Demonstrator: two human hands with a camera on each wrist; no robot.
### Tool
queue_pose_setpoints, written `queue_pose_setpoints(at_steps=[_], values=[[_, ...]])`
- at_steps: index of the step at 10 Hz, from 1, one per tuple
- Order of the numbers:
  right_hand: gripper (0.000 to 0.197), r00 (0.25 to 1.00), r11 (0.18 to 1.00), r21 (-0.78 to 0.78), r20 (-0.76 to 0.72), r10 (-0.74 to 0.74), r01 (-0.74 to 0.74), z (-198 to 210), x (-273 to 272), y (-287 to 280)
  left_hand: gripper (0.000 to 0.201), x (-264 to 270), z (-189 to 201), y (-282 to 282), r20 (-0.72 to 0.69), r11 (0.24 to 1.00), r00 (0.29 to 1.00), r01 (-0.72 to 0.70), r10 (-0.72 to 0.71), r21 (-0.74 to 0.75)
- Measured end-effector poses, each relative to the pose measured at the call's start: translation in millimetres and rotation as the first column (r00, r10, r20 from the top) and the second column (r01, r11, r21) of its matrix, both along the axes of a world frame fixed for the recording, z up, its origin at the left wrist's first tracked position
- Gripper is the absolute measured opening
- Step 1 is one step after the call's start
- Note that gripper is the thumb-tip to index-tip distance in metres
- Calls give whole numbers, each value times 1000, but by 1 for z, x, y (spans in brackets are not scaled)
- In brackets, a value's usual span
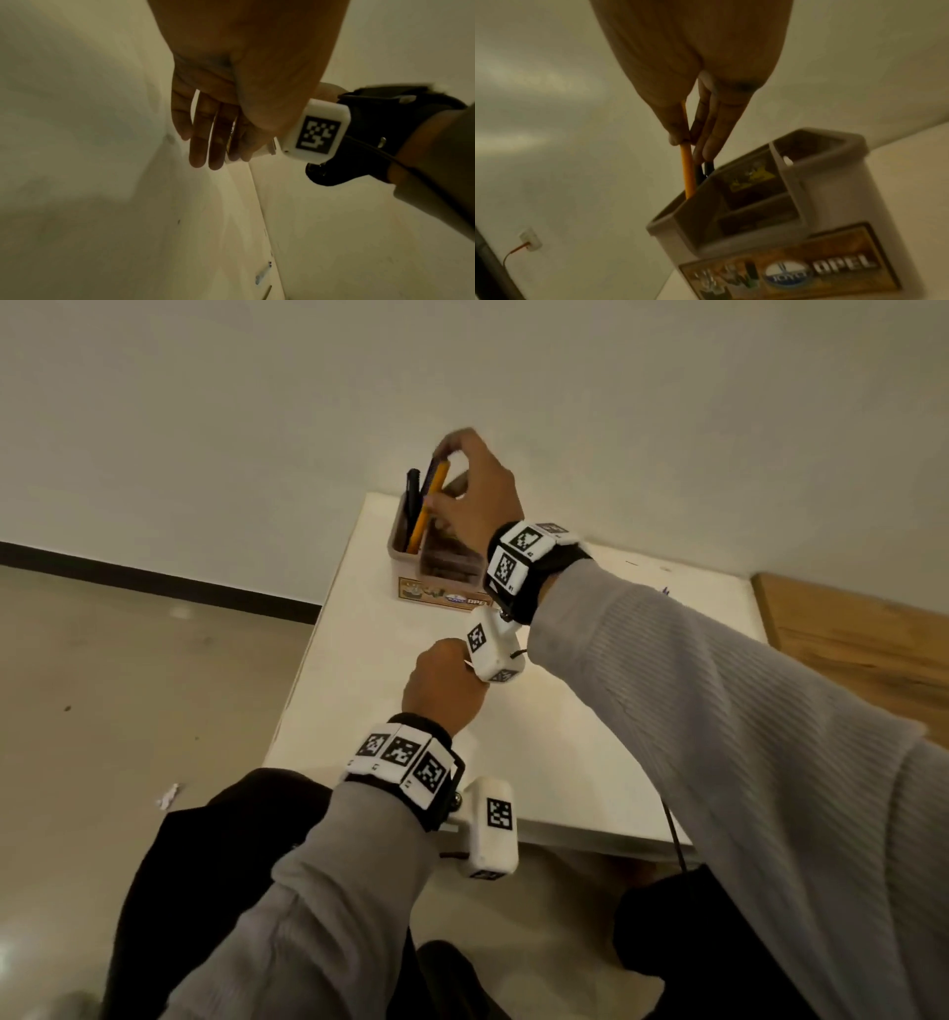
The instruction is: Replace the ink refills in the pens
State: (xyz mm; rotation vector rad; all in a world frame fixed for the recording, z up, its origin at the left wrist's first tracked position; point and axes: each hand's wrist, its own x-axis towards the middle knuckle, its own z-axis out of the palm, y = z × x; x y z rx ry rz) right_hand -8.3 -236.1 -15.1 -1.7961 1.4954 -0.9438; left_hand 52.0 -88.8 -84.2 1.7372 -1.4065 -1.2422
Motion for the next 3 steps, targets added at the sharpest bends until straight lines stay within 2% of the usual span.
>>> queue_pose_setpoints(at_steps=[1,2,3], values=[[41,994,999,49,-108,23,-18,-15,-2,-1,12,0,-2,1,19,999,1000,-11,10,32],[47,996,999,8,-88,31,-31,-12,-13,10,23,-2,-3,1,41,1000,999,0,-1,21],[48,999,990,-139,31,-28,32,-17,-45,27,13,-6,-5,-1,8,1000,1000,-2,2,10]])
